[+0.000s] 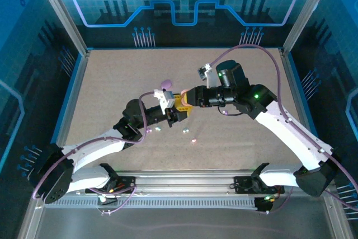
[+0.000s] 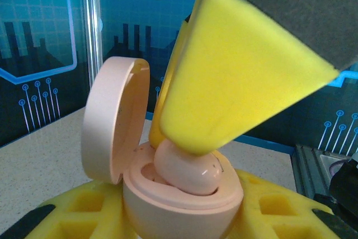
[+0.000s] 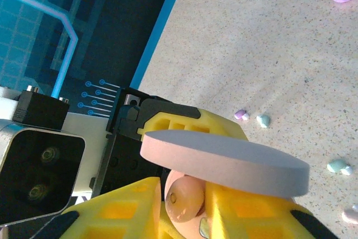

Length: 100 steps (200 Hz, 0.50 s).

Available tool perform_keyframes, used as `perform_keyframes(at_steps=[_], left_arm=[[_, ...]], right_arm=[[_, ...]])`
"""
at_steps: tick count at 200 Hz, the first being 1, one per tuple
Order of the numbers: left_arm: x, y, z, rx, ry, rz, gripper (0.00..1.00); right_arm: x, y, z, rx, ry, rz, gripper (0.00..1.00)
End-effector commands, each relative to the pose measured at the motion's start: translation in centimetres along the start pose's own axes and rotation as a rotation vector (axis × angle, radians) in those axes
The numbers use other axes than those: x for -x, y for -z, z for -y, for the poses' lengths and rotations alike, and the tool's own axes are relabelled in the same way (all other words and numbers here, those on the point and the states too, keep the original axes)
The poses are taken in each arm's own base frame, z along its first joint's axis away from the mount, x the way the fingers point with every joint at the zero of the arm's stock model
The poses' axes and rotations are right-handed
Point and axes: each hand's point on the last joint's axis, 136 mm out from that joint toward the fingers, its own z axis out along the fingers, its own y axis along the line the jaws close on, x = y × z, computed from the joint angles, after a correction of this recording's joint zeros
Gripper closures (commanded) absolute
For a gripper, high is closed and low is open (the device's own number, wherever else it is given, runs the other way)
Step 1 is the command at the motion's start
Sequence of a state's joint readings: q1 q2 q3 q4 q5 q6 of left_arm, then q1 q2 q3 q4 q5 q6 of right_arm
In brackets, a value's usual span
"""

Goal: Insert wireless bluetooth earbuds into charging case

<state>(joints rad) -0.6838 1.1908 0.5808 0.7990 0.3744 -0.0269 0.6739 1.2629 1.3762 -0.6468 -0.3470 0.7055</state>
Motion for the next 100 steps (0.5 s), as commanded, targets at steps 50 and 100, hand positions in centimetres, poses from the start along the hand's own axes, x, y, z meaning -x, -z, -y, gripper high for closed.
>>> perform_keyframes(at_steps=[50,100], left_arm=[[2.5,0.1,0.7,-0.02,-0.033,0.077,0.68],[2.9,0.7,0.6,0.005,-0.032,0.088,0.68]], right_arm=[[0.4,2.8,-2.7,0.041,0.079,0.046,0.6],[1.1,7.6,-3.1,0.016,0.193,0.236,0.58]])
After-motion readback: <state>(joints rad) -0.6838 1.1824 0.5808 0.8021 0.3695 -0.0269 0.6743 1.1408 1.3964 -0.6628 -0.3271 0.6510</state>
